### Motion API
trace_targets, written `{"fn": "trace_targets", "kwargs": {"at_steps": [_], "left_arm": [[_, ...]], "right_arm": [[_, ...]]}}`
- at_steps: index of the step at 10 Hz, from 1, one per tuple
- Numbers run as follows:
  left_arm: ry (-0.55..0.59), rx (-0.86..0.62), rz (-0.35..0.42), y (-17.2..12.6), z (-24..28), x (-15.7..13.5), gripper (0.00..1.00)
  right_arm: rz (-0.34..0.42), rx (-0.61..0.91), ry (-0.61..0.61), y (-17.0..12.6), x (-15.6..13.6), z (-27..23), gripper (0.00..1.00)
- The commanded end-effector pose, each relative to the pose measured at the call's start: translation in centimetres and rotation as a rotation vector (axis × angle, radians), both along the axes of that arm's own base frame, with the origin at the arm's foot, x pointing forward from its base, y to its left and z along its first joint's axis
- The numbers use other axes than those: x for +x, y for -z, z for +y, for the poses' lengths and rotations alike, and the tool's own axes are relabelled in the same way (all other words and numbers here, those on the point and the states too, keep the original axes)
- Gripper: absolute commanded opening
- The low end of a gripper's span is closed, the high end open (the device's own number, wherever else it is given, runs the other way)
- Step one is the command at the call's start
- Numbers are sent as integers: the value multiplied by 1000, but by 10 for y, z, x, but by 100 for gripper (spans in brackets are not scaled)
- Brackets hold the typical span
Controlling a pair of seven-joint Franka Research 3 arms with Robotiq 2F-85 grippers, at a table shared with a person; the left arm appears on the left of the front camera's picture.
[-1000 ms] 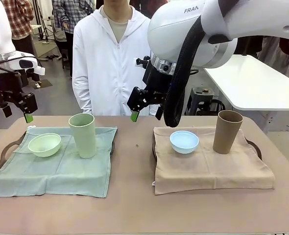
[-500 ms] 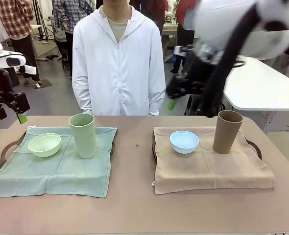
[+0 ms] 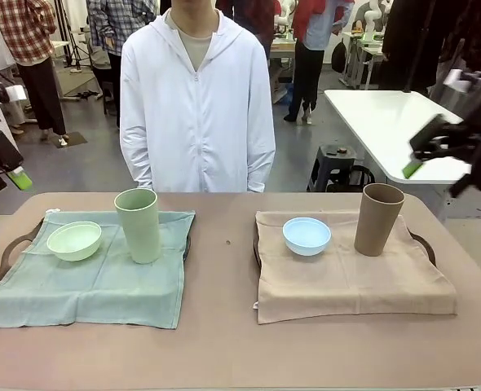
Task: Set up a tray with a mat and arrange the tableware.
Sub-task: Place the Picnic Bowl and Reusable plastic cup back onto the Handle tray in front of the human's position.
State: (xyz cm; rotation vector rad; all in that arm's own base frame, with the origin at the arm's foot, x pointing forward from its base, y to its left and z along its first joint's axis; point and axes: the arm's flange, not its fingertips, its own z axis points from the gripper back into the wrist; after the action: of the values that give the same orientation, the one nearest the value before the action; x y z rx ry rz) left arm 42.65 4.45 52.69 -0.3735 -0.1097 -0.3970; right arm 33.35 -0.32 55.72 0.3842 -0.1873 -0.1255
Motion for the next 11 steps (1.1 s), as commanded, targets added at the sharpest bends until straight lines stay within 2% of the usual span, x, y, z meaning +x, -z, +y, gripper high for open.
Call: {"fn": "trace_targets", "kwargs": {"at_steps": [1, 2, 3, 4, 5, 7, 8, 11], "left_arm": [[-9, -72, -43, -6, 17, -11, 83], [0, 0, 0, 0, 0, 0, 83], [0, 0, 0, 0, 0, 0, 83], [-6, -34, -20, -8, 13, -8, 83], [-32, -112, -41, -17, 24, -9, 83], [-148, -276, 8, -22, 67, -18, 83], [-181, -335, 27, -18, 84, -23, 83], [-219, -584, 71, 1, 141, -52, 83]], "right_arm": [[25, 33, 10, 12, -7, -20, 100], [0, 0, 0, 0, 0, 0, 100], [0, 0, 0, 0, 0, 0, 100], [11, 21, 28, 3, -7, -25, 100], [-8, 71, -27, 3, -2, -27, 100], [-9, 343, -13, 16, -7, -85, 100], [-37, 464, -23, 25, -15, -106, 100], [-93, 746, -79, 52, -36, -162, 100]]}}
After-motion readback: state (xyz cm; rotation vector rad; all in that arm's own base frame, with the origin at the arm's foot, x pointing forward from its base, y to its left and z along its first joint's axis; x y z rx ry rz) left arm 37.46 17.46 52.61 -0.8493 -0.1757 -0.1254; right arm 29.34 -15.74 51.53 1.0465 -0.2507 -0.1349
